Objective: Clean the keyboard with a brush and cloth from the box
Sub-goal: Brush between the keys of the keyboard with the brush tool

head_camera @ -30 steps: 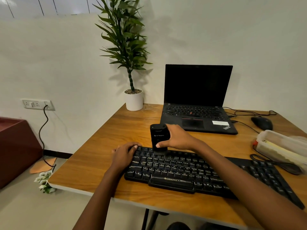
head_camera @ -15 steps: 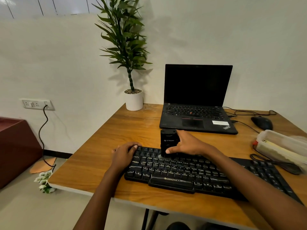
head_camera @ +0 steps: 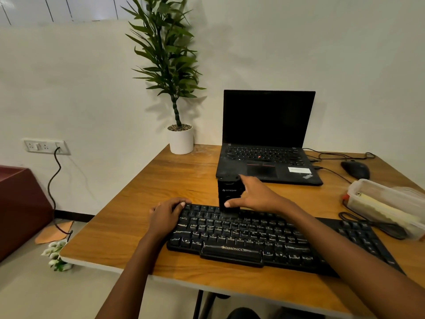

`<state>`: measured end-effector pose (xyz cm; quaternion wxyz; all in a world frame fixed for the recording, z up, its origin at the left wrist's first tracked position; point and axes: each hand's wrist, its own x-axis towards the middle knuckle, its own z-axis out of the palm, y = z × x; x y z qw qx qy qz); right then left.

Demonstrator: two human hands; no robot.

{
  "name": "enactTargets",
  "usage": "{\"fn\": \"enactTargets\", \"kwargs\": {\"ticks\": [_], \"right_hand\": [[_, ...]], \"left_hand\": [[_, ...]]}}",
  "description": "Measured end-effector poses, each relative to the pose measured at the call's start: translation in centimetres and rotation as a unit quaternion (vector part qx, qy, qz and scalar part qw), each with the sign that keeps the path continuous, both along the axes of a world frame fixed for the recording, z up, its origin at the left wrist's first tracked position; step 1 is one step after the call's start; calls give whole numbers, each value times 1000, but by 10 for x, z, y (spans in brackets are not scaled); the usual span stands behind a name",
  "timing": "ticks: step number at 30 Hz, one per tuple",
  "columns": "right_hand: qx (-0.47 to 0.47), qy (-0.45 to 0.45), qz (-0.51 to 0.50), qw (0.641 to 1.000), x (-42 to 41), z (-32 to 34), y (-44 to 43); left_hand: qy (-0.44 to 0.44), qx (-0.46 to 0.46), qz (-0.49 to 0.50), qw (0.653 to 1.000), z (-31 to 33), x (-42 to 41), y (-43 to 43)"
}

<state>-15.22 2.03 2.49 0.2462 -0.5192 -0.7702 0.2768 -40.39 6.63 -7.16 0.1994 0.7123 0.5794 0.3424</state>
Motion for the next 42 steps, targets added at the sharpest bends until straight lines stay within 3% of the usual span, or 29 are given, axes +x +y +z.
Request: {"fn": "enactTargets", "kwargs": {"ticks": [7,11,34,38,42], "right_hand": [[3,84,-52,995,13,-7,-4],[11,57,-39,998,18,-8,-5],[-20,96,-20,995,22,-10,-4],[6,99,-47,994,30,-8,-1],[-33,93,-20,995,28,-11,-7]], "left_hand": [[-18,3,-9,1000,-2,0,0],[-20,14,-8,1000,-8,-2,4],[-33,21,-11,999,-8,-2,4],[13,15,21,1000,-3,4,0],[10,13,12,1000,-2,2,1]]}}
